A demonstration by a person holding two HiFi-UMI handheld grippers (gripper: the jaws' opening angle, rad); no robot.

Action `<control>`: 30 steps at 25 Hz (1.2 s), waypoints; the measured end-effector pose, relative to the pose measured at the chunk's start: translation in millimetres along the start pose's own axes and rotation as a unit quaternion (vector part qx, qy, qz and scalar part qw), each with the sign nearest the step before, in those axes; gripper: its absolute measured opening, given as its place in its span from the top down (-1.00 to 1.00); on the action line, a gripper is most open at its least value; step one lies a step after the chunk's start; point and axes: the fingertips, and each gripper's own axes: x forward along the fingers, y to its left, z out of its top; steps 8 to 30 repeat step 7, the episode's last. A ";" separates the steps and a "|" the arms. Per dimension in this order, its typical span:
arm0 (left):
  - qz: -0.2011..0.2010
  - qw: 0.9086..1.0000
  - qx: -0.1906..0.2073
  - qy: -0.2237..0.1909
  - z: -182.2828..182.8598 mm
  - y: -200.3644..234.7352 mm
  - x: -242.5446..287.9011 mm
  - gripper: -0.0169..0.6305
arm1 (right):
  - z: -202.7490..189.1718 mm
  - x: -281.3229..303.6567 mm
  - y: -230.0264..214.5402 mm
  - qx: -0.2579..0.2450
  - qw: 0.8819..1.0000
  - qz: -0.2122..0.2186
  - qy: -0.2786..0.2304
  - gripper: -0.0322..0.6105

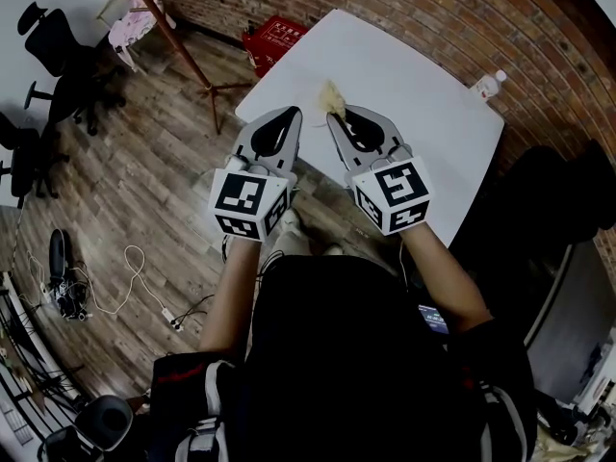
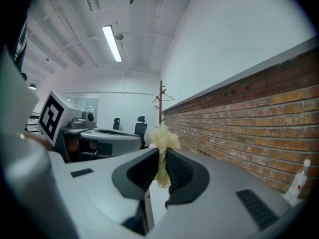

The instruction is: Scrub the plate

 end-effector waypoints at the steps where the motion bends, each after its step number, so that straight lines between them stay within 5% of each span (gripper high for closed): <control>1: 0.000 1.000 0.000 0.000 0.2 0.6 -0.4 0.89 | 0.1 0.4 0.5 0.000 1.000 0.000 0.000 0.73; 30: 0.000 1.000 0.000 0.000 1.7 2.5 -3.3 0.89 | 1.4 2.2 4.2 0.001 1.000 0.000 -0.001 0.73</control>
